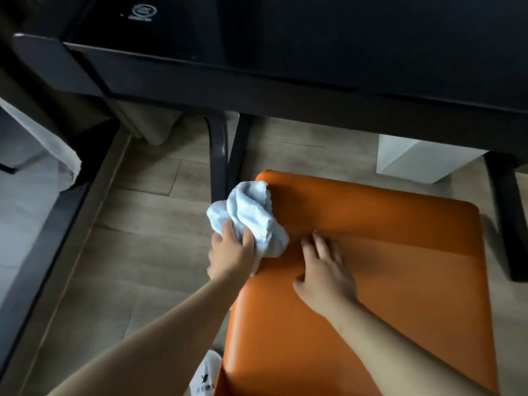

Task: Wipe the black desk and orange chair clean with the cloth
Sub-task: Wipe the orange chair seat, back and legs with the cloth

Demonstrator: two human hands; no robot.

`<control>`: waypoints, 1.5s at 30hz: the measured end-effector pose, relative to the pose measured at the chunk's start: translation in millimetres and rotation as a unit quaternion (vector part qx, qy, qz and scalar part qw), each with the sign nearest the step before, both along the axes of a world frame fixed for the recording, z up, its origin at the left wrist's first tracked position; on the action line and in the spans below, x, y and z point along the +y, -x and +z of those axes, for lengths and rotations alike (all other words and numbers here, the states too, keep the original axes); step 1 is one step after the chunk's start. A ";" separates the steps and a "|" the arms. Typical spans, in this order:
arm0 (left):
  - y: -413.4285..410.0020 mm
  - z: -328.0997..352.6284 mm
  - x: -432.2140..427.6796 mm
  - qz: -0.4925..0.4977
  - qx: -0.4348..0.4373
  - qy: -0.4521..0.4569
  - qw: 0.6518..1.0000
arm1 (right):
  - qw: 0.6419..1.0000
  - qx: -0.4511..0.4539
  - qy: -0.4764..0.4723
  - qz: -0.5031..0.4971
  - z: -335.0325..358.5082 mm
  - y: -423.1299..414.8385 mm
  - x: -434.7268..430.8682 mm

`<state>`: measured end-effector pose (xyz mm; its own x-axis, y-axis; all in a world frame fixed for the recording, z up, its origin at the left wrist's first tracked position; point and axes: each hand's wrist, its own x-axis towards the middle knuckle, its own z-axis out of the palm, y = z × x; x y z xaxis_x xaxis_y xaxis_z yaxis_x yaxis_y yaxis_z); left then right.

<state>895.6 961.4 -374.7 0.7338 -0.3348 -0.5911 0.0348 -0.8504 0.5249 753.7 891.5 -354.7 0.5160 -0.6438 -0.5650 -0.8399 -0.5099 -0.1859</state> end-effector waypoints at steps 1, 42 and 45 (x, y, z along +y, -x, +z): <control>-4.4 -0.6 -11.0 -0.025 -0.036 -0.031 0.999 | 1.000 0.003 0.003 0.008 -0.7 -0.2 -0.8; -34.7 -10.4 -78.2 -0.131 -0.068 0.064 0.987 | 0.994 0.072 0.059 0.061 -11.1 -14.2 9.8; -24.9 -13.9 -57.9 -0.153 -0.111 0.048 0.981 | 0.994 0.066 0.065 0.066 -13.3 -11.2 9.2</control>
